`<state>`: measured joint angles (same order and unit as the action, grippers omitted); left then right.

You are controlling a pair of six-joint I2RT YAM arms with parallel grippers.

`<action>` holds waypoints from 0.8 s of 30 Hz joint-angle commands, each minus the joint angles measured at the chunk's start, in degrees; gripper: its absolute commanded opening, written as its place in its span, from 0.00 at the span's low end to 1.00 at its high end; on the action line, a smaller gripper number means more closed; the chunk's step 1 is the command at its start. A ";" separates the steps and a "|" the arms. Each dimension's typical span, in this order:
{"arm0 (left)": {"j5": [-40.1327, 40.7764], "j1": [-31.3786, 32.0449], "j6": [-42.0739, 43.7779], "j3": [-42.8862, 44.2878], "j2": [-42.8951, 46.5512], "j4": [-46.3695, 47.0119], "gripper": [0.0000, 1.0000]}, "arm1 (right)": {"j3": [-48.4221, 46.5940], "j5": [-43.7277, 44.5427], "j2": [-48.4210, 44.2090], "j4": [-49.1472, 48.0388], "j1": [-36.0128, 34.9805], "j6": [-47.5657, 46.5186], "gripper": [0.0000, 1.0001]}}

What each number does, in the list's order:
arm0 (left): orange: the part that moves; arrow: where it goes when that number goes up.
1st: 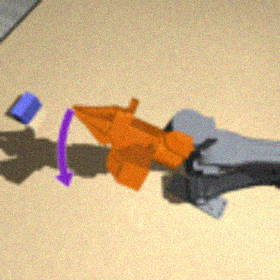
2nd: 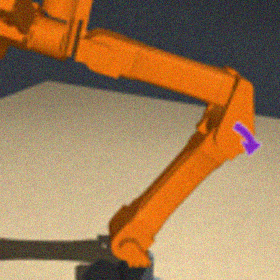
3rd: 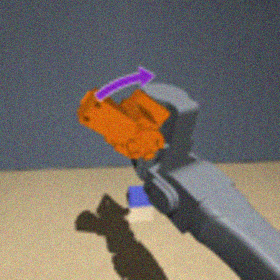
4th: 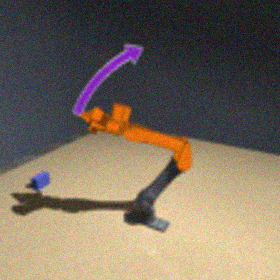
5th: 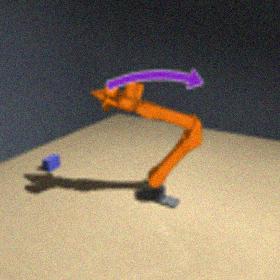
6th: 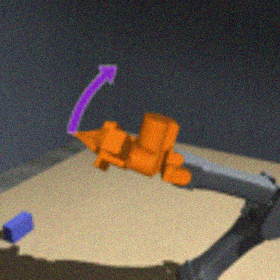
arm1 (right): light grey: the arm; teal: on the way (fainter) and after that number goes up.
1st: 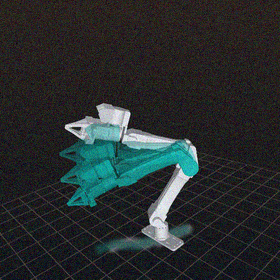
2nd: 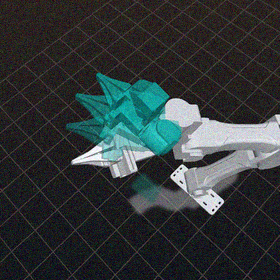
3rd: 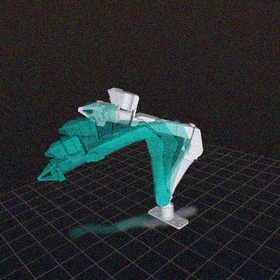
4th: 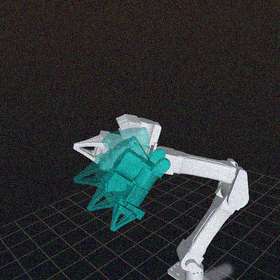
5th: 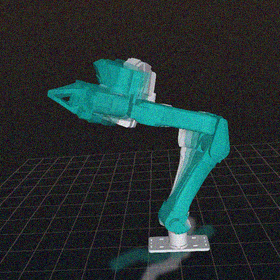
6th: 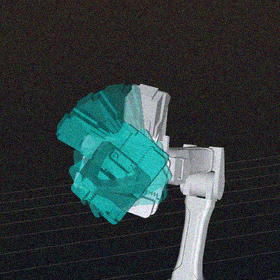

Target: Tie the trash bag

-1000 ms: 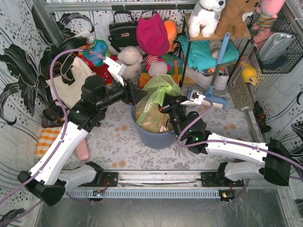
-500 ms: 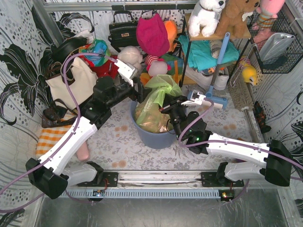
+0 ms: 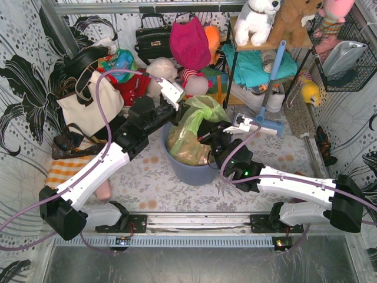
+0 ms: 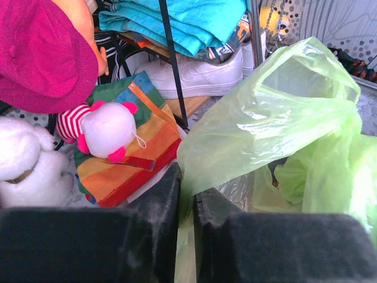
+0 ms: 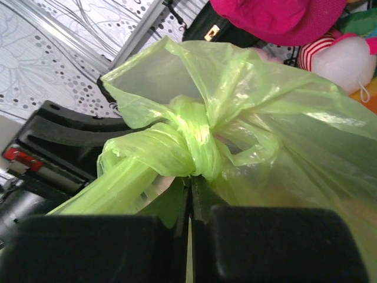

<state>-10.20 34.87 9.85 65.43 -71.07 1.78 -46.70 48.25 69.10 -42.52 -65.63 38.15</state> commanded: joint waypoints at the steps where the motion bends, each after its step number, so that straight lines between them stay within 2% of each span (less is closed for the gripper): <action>1: -0.15 0.11 0.93 0.95 2.20 2.53 0.13 | -1.54 3.13 -1.42 3.77 -0.34 2.34 0.00; 3: -0.80 0.10 0.32 0.60 3.69 2.09 0.05 | -1.78 3.98 -1.21 4.69 -0.30 2.48 0.00; 5: -1.57 0.09 -0.22 0.54 4.90 0.98 0.00 | -2.06 4.91 -0.88 5.46 -0.29 2.44 0.00; 10: -3.95 0.09 -1.77 1.54 6.82 -4.79 0.00 | -2.69 6.15 -0.01 3.60 -0.30 0.29 0.00; 18: -9.15 0.06 -4.65 4.43 5.75 -13.33 0.00 | -1.26 1.73 2.53 -12.58 -0.29 -8.31 0.00; 24: -11.76 0.09 -6.76 4.96 6.03 -14.83 0.00 | -1.06 1.66 3.57 -18.41 -0.35 -11.70 0.00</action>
<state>-18.98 34.89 5.39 68.16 -65.34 -12.12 -47.20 50.33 72.25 -52.34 -65.63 30.39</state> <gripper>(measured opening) 0.009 0.003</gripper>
